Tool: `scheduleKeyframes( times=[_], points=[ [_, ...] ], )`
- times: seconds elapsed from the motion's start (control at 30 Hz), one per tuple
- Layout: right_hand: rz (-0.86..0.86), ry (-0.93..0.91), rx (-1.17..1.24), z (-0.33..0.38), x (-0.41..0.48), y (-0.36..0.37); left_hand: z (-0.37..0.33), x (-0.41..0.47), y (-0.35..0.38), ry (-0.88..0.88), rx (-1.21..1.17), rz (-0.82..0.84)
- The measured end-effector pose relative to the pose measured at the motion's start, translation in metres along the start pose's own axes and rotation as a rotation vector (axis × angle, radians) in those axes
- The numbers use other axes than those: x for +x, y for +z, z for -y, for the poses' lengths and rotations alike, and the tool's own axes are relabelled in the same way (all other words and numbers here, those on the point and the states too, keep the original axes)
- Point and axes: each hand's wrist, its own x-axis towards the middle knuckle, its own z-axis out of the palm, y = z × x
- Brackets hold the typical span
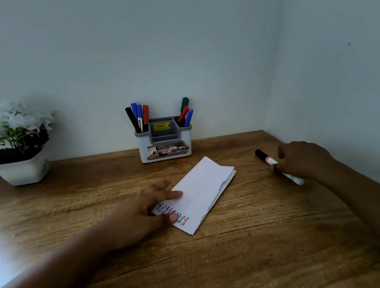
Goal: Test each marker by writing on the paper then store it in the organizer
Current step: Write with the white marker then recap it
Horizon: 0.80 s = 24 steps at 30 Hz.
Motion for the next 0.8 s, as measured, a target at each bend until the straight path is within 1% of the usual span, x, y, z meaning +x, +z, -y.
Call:
scheduleKeyframes(
  times=[0.2, 0.3, 0.33, 0.4, 0.5, 0.57, 0.63, 0.7, 0.8],
  points=[
    [0.033, -0.002, -0.019, 0.007, -0.002, 0.002, -0.002, 0.001, 0.004, -0.004, 0.177, 0.014],
    [-0.046, -0.036, 0.064, 0.013, -0.008, -0.005, -0.003, 0.001, 0.005, -0.008, 0.245, 0.02],
    [-0.108, -0.075, 0.109, 0.016, -0.012, -0.009, -0.003, 0.001, 0.006, -0.007, 0.257, 0.019],
    [-0.239, -0.209, 0.227, 0.026, -0.021, -0.021, -0.004, 0.002, 0.007, -0.008, 0.274, 0.018],
    [-0.337, -0.509, 0.386, 0.051, -0.044, -0.035, -0.004, 0.002, 0.008, -0.002, 0.231, -0.018],
    [-0.355, -0.7, 0.344, 0.068, -0.06, -0.036, -0.006, -0.001, 0.008, 0.01, 0.138, -0.121],
    [-0.378, -0.818, 0.252, 0.082, -0.072, -0.034, -0.01, -0.004, 0.006, 0.074, 0.045, -0.278],
    [-0.408, -0.872, 0.201, 0.09, -0.079, -0.031, -0.015, -0.007, 0.006, 0.163, 0.015, -0.354],
    [-0.463, -0.919, 0.163, 0.094, -0.083, -0.031, -0.025, -0.012, 0.008, 0.242, 0.024, -0.382]
  ],
)
